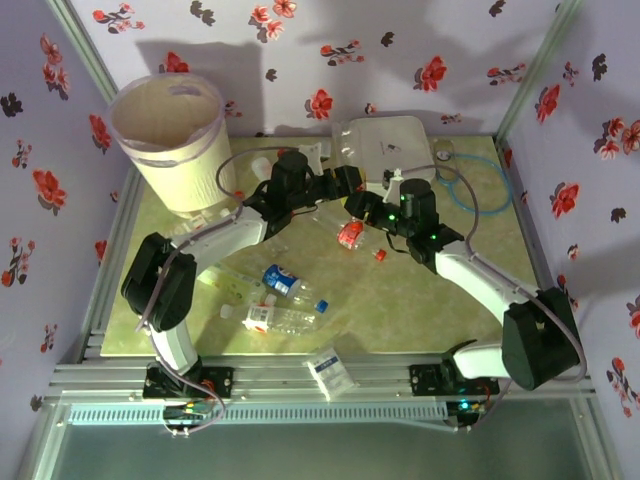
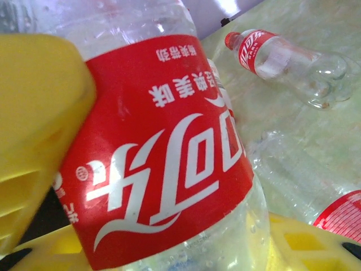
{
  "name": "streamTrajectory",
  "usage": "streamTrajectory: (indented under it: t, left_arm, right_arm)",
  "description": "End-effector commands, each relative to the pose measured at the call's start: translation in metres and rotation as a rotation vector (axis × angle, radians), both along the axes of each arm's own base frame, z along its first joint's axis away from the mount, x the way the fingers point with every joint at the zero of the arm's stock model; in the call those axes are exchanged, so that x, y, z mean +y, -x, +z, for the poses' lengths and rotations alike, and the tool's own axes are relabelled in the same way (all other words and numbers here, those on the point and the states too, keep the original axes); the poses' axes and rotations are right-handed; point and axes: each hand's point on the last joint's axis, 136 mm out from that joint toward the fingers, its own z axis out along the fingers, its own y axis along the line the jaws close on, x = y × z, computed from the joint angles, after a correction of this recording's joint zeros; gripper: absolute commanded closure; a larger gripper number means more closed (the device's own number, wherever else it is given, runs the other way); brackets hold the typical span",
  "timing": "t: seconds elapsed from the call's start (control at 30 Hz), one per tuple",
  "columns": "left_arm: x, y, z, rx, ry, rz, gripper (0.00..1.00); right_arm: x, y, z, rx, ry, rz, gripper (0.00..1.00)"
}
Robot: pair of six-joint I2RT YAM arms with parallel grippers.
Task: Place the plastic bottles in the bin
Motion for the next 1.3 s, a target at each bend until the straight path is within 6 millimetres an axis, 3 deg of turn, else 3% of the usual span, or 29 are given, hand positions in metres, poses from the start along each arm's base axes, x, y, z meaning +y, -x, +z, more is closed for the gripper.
streamTrajectory:
  t: [0.0, 0.07, 0.17, 0.33, 0.43, 0.57, 0.73, 0.83, 0.93, 1.0, 1.13, 1.27]
  left_arm:
    - [-0.004, 0.007, 0.013, -0.034, 0.0, -0.029, 0.5]
    - [0.0, 0.006, 0.018, -0.053, -0.029, -0.019, 0.53]
    - [0.008, 0.006, 0.029, -0.104, -0.087, -0.006, 0.55]
    - [0.039, 0.003, 0.06, -0.198, -0.205, 0.015, 0.55]
    - [0.081, -0.004, 0.089, -0.255, -0.298, 0.067, 0.56]
    - [0.154, -0.021, 0.139, -0.35, -0.406, 0.207, 0.61]
    - [0.268, -0.056, 0.187, -0.392, -0.504, 0.518, 0.8]
    - [0.323, -0.08, 0.2, -0.383, -0.539, 0.667, 0.97]
    - [0.36, -0.106, 0.194, -0.353, -0.591, 0.758, 1.0]
    - [0.373, -0.123, 0.179, -0.321, -0.632, 0.778, 1.0]
    - [0.387, -0.153, 0.141, -0.237, -0.754, 0.763, 1.0]
    - [0.404, -0.168, 0.109, -0.167, -0.842, 0.78, 1.0]
  right_arm:
    - [0.005, 0.008, 0.014, -0.048, -0.023, 0.042, 0.47]
    - [0.006, 0.012, 0.015, -0.058, -0.002, 0.064, 0.38]
    - [-0.001, 0.022, 0.013, -0.067, 0.123, 0.116, 0.16]
    - [-0.036, 0.034, 0.021, -0.136, 0.243, 0.047, 0.01]
    - [-0.055, 0.037, 0.014, -0.13, 0.313, -0.008, 0.01]
    - [-0.059, 0.037, -0.009, -0.067, 0.34, -0.02, 0.01]
    - [-0.048, 0.031, -0.026, 0.004, 0.257, -0.027, 0.01]
    - [-0.047, 0.028, -0.026, 0.012, 0.241, -0.034, 0.01]
    - [-0.047, 0.026, -0.028, 0.011, 0.286, -0.013, 0.01]
    - [-0.048, 0.025, -0.029, 0.009, 0.315, -0.008, 0.01]
    - [-0.047, 0.026, -0.028, 0.015, 0.302, -0.008, 0.01]
    - [-0.052, 0.032, -0.035, 0.028, 0.302, -0.025, 0.01]
